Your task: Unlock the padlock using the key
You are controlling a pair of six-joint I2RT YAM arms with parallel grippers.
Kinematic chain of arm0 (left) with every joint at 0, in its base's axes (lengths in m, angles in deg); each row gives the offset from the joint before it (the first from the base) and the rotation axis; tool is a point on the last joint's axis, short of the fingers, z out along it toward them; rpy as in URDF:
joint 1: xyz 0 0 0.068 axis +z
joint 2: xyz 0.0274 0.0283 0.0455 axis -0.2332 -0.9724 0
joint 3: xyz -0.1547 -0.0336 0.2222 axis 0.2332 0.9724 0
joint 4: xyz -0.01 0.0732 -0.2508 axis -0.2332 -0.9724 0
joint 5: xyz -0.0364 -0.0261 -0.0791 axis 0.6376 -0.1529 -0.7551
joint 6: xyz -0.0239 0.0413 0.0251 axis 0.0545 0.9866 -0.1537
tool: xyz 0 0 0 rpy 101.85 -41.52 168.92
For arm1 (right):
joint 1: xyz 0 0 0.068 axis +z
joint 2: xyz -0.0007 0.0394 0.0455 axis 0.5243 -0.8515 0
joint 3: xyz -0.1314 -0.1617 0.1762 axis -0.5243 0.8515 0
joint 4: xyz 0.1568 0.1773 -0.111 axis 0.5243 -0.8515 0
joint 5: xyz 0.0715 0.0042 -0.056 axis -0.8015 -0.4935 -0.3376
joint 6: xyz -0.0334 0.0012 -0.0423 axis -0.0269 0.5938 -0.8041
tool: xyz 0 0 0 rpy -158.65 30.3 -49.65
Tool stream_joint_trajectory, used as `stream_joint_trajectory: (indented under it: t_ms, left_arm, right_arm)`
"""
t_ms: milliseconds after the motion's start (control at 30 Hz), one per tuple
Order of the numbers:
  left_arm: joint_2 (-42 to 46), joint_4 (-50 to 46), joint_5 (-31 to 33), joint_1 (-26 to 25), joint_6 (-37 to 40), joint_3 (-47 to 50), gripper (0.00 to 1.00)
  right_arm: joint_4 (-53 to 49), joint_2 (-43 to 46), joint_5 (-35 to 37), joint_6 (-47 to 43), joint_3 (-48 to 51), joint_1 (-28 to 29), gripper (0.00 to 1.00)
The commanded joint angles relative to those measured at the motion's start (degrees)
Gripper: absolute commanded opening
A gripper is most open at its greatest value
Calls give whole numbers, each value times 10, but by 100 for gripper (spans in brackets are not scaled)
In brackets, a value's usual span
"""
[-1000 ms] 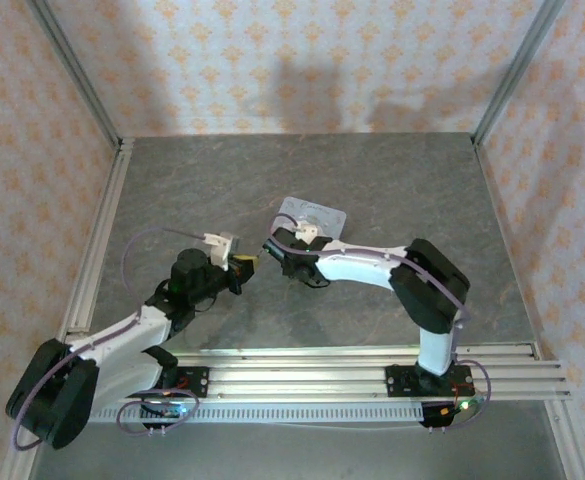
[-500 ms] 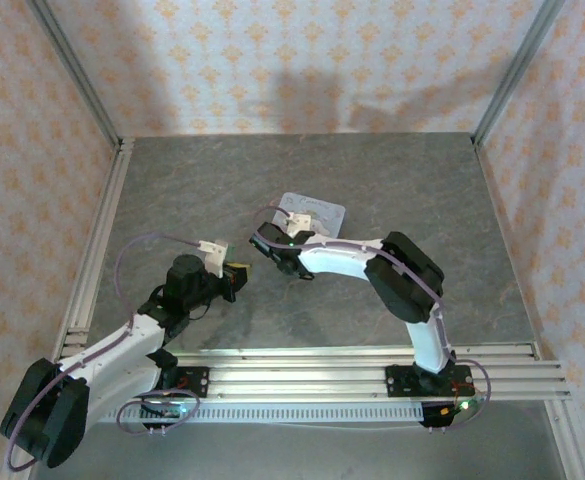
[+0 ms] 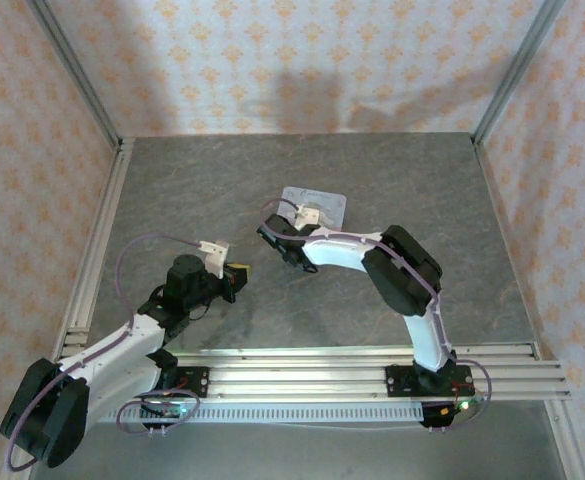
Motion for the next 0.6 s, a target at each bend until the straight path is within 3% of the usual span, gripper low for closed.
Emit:
stream_joint_trajectory:
  t_ms: [0, 233, 400, 567]
  left_arm:
    - [3, -6, -4, 6, 15, 3, 0]
    - [-3, -3, -3, 6, 19, 3, 0]
    - [-11, -1, -4, 6, 22, 1, 0]
    - [-8, -2, -11, 6, 23, 0, 0]
  right_arm:
    - [6, -16, 3, -7, -5, -9, 41]
    - [16, -28, -6, -19, -10, -24, 36]
    - [24, -28, -18, -39, -15, -30, 13]
    - [41, -2, -53, -72, 1, -34, 0]
